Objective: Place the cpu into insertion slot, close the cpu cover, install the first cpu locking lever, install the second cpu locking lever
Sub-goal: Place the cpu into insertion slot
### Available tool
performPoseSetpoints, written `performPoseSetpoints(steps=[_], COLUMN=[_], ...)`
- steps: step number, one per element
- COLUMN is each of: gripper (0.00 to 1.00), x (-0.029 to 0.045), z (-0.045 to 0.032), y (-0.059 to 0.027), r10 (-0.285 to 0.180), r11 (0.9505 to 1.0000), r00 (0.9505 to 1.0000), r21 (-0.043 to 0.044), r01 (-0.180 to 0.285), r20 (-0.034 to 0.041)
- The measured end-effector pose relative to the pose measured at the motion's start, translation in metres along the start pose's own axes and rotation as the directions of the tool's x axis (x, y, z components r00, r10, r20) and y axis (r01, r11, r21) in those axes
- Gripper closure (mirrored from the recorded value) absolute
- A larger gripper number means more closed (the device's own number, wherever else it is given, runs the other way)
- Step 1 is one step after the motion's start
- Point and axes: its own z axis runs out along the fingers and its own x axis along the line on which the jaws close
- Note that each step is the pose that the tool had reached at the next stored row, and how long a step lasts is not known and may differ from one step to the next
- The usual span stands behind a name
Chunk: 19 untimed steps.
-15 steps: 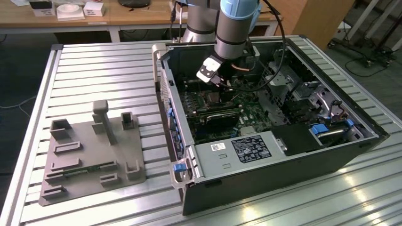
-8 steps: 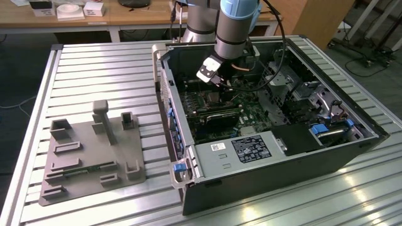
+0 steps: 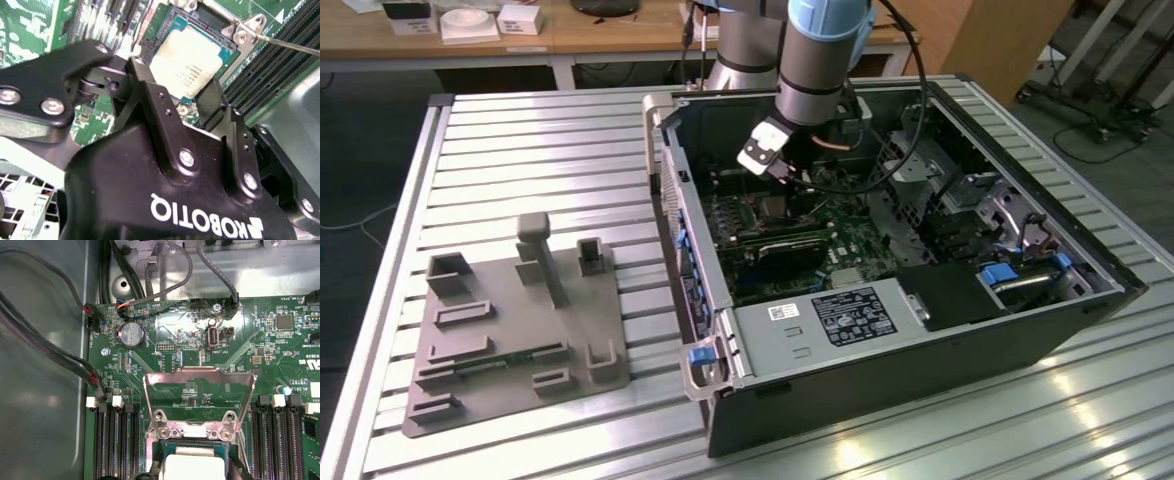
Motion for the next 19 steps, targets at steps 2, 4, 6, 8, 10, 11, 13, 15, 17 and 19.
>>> performPoseSetpoints(steps=[2,4,6,8,10,11,13,15,17,19], gripper=[0.41,0.43,0.43,0.43,0.43,0.43,0.43,0.43,0.43,0.43], x=[0.0,0.0001,0.0001,0.0002,0.0002,0.0002,0.0002,0.0002,0.0002,0.0002], z=[0.0,0.0002,0.0001,0.0,-0.0001,-0.0001,-0.0001,-0.0001,-0.0001,-0.0001], y=[0.0,0.0001,0.0003,0.0004,0.0004,0.0004,0.0004,0.0005,0.0006,0.0006], r10=[0.0,0.0,0.0,0.0,0.0,0.0,0.0,0.0,0.0,0.0], r11=[1.0,1.0,1.0,1.0,1.0,1.0,1.0,1.0,1.0,1.0], r00=[1.0,1.0,1.0,1.0,1.0,1.0,1.0,1.0,1.0,0.9999], r21=[-0.0001,-0.0003,-0.0005,-0.0006,-0.0006,-0.0005,-0.0005,-0.0005,-0.0006,-0.0007], r01=[0.0,0.0,0.0,0.0,0.0,0.0,0.0,0.0,0.0,0.0], r20=[-0.0003,-0.0006,-0.0009,-0.001,-0.001,-0.0009,-0.0009,0.0007,0.0047,0.0103])
